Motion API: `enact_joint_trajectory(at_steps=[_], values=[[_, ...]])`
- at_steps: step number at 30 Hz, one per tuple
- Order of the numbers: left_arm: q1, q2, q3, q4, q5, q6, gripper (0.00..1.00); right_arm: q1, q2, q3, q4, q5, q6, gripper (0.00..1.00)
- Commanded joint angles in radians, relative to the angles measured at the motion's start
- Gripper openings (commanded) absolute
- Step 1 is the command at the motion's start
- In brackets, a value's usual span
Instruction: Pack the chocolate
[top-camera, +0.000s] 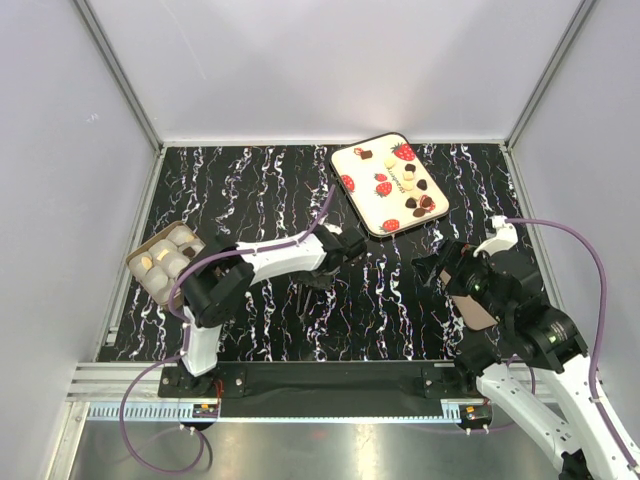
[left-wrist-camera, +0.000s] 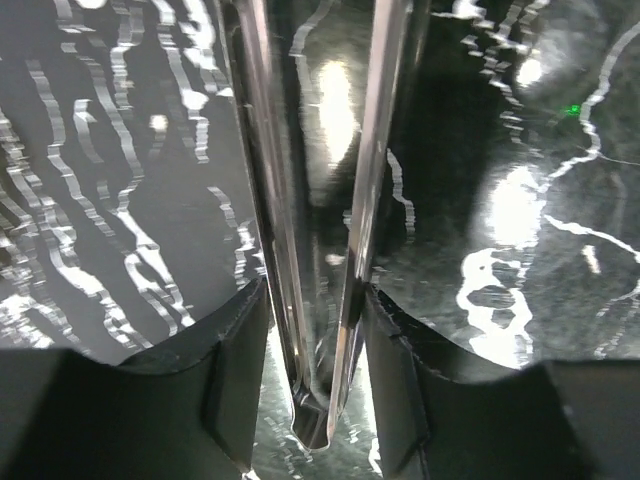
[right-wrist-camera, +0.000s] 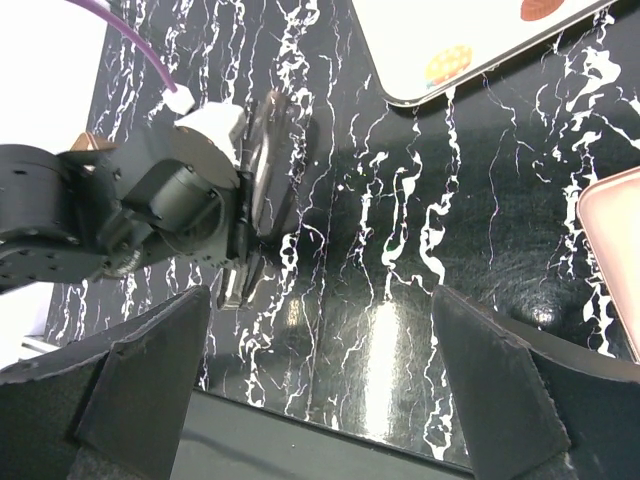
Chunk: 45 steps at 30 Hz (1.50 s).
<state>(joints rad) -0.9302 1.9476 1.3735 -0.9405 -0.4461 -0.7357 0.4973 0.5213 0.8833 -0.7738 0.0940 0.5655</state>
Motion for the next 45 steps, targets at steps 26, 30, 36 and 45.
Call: enact_joint_trajectory(at_steps=[26, 30, 36, 45], values=[[0.495, -0.506, -0.138, 0.362, 0.385, 0.128, 0.99, 0.081, 0.647, 0.206, 0.073, 0.151, 0.293, 1.00], [0.571, -0.671, -0.293, 0.472, 0.382, 0.148, 0.99, 0.249, 0.920, 0.311, 0.100, 0.289, 0.404, 1.00], [0.573, -0.840, -0.416, 0.473, 0.425, 0.111, 0.99, 0.428, 1.264, 0.560, 0.044, 0.391, 0.479, 1.00], [0.610, -1.030, -0.424, 0.382, 0.395, 0.234, 0.99, 0.512, 1.378, 0.560, 0.090, 0.421, 0.514, 1.00]])
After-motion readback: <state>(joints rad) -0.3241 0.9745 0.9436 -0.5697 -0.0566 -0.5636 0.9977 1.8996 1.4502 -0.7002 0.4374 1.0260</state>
